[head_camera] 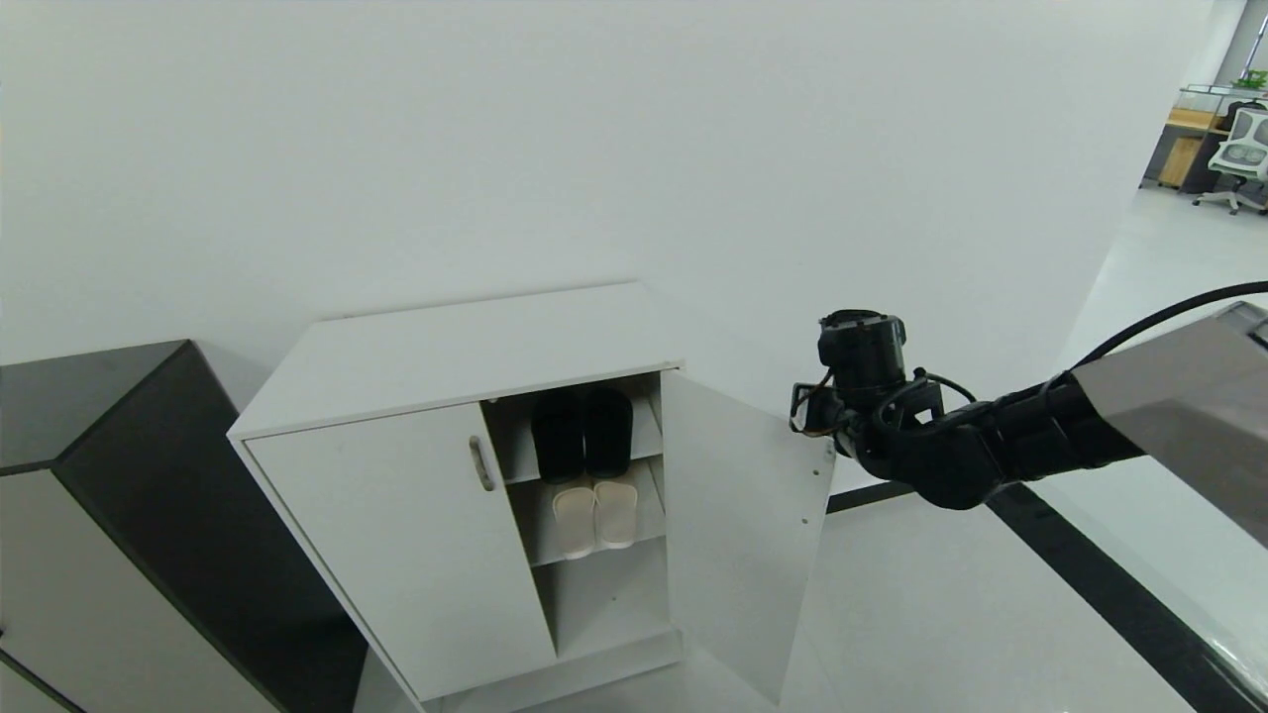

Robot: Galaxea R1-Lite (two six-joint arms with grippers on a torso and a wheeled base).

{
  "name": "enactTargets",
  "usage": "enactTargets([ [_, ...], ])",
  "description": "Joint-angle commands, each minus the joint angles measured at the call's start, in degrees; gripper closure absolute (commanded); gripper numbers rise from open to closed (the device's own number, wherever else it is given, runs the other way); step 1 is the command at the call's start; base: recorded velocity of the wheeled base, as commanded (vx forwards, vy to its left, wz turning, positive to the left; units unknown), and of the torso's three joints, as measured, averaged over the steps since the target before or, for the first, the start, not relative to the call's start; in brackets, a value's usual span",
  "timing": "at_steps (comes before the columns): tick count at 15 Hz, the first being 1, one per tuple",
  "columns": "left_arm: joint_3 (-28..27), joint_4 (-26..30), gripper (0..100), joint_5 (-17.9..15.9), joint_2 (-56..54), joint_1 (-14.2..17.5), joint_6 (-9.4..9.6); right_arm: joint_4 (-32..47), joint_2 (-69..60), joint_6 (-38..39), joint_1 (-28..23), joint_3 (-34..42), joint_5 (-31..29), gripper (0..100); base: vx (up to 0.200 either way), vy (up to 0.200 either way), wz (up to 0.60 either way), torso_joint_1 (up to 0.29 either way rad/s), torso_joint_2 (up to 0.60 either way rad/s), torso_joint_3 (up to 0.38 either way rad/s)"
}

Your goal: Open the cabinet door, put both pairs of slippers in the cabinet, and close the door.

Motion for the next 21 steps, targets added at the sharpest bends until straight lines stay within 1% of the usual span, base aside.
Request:
enactTargets([
  [1, 0.0, -0.01, 100, 0.07, 0.08, 0.01, 0.02, -0.03, 1.48, 0.01, -0.19, -0.49, 0.92, 100, 0.0, 0.0, 0.0, 0.0, 0.0, 0.0],
  [15, 0.0, -0.01, 100, 0.07, 0.08, 0.01, -0.06, 0.06, 4.38, -0.08, -0.37, -1.46, 1.18, 100, 0.0, 0.0, 0.0, 0.0, 0.0, 0.0],
  [21, 0.0, -0.01, 100, 0.07, 0.08, 0.01, -0.06, 0.06, 4.12, -0.08, 0.51, -0.84, 0.92, 100, 0.0, 0.0, 0.0, 0.0, 0.0, 0.0],
])
